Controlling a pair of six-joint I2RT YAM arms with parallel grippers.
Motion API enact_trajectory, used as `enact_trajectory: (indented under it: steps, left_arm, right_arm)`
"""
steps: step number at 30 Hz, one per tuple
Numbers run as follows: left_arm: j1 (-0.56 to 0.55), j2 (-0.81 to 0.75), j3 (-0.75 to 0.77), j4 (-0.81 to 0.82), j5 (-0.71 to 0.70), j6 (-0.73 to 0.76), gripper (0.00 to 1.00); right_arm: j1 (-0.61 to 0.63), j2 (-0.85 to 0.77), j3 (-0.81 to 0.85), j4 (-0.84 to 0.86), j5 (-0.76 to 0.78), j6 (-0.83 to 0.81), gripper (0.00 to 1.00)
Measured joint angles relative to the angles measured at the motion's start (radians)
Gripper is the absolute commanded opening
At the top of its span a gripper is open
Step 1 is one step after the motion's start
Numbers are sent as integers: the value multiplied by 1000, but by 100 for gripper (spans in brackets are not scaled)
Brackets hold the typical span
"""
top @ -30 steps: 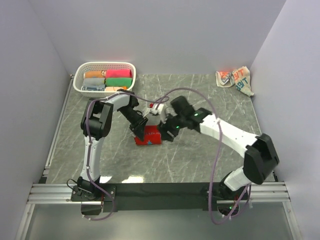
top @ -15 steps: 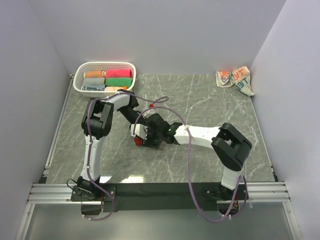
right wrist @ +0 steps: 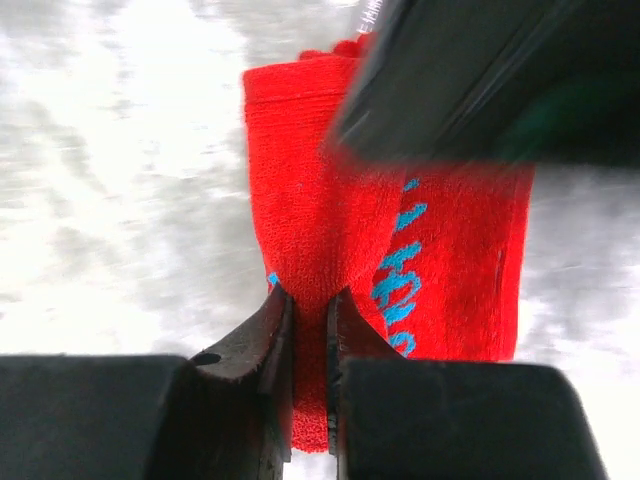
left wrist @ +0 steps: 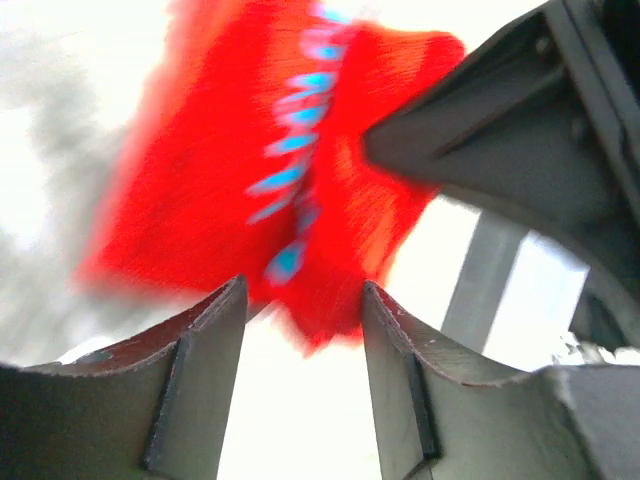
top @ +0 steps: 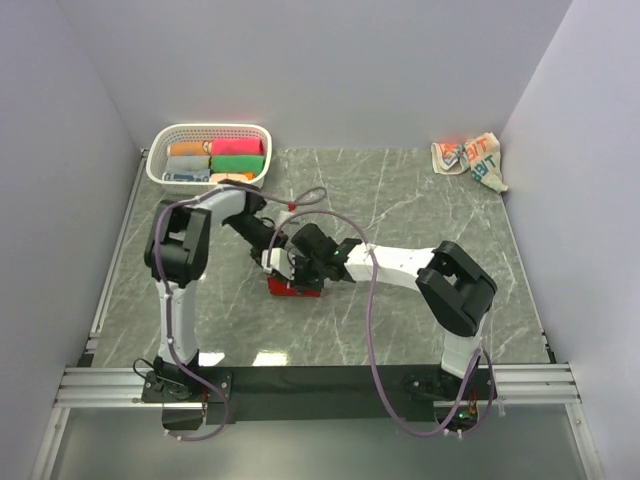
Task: Roll the towels
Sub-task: Roll the towel
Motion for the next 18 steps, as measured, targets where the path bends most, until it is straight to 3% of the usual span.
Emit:
enact_trajectory:
  steps: [5,10,14,18]
  left_arm:
    - [174,-151,-105,148,-4,-17,57]
    - [346,-451,-324,349,-34,-68,60]
    - [308,-740,-516,454,-73,-56,64]
    - [150,-949,-681,563,-143,-34,72]
  right_arm:
    - [-41,1,37,-155,-167,116,0]
    - [-98,65,106,-284,-340,215,0]
    - [-158,205,240,-385,-500,268,0]
    - [-207,323,354,-487,-635,281,0]
